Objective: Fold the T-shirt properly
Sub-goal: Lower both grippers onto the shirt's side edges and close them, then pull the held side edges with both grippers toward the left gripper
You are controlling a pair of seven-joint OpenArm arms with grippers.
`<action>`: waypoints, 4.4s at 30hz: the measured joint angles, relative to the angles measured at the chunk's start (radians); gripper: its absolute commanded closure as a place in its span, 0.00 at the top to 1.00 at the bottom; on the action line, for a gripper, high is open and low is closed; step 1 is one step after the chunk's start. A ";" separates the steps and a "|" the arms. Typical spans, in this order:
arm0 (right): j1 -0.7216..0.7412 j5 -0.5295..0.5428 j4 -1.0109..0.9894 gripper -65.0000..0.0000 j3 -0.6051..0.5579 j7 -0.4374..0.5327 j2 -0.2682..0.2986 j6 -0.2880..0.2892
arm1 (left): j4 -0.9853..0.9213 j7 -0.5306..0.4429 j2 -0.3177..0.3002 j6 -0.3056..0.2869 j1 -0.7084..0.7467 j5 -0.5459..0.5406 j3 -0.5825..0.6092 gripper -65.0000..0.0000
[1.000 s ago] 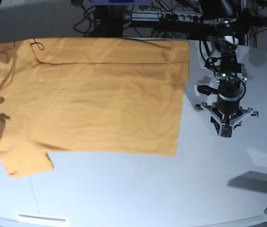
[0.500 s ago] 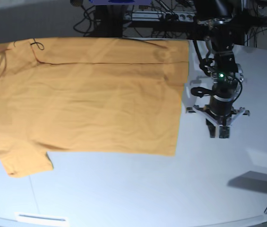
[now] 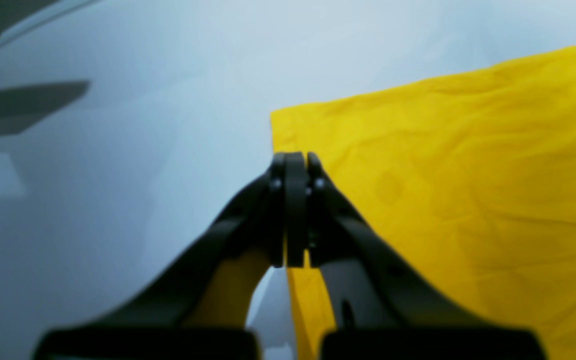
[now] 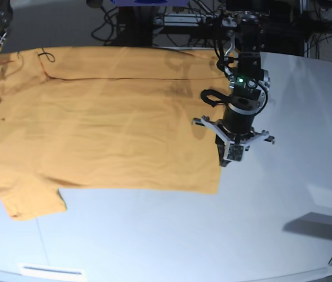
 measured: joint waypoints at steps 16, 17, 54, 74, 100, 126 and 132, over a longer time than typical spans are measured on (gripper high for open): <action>-0.089 0.005 0.035 0.00 0.072 -0.034 -0.095 0.013 | -0.063 -0.003 -0.007 0.006 0.041 0.017 -0.006 0.00; -0.092 0.005 0.035 0.00 0.072 -0.032 -0.095 0.019 | -0.089 -0.002 -0.007 0.005 0.037 0.016 -0.006 0.00; -0.146 -0.004 0.029 0.00 0.079 0.026 -0.182 0.053 | -0.267 -0.077 -0.080 0.003 0.023 0.002 -0.006 0.00; -0.200 -0.011 0.206 0.00 -0.063 -0.063 -0.278 0.053 | -0.272 -0.052 -0.151 0.004 0.017 0.004 -0.132 0.00; -0.166 0.041 0.003 0.00 -0.070 0.115 -0.128 -0.081 | -0.191 -0.050 -0.146 0.000 0.016 0.013 -0.121 0.00; -0.169 0.035 0.003 0.00 -0.070 0.121 -0.130 -0.095 | -0.282 -0.013 -0.053 -0.031 -0.036 -0.111 0.063 0.00; -0.170 0.034 0.003 0.00 -0.070 0.120 -0.130 -0.096 | -0.402 -0.135 -0.055 -0.031 -0.060 -0.146 0.050 0.00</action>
